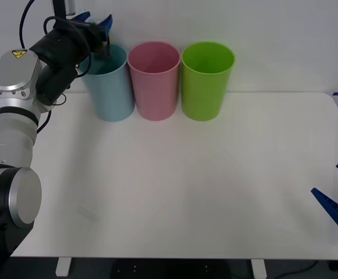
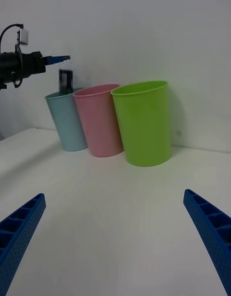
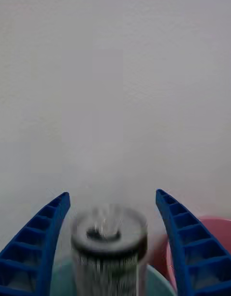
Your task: Grasp the object on the table and drop it into the matching bin: aluminum can to the light blue bin, PET bottle to the pink bin.
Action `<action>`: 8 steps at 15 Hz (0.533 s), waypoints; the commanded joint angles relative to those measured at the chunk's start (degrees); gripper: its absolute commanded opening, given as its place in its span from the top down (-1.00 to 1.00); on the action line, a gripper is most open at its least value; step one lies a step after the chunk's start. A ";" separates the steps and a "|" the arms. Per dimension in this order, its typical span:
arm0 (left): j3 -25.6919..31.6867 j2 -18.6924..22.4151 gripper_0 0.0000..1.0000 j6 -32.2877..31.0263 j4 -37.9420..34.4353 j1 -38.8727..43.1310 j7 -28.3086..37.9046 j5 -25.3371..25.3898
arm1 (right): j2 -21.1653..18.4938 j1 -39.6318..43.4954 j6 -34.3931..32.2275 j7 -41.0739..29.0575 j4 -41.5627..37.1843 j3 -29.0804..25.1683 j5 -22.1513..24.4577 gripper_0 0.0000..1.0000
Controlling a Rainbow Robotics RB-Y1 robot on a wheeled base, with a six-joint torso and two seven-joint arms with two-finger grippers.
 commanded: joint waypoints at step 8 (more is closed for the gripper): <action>-0.01 0.00 -1.00 -0.08 0.00 0.46 0.14 2.20 | 0.00 0.00 0.00 0.00 0.00 0.00 0.00 -1.00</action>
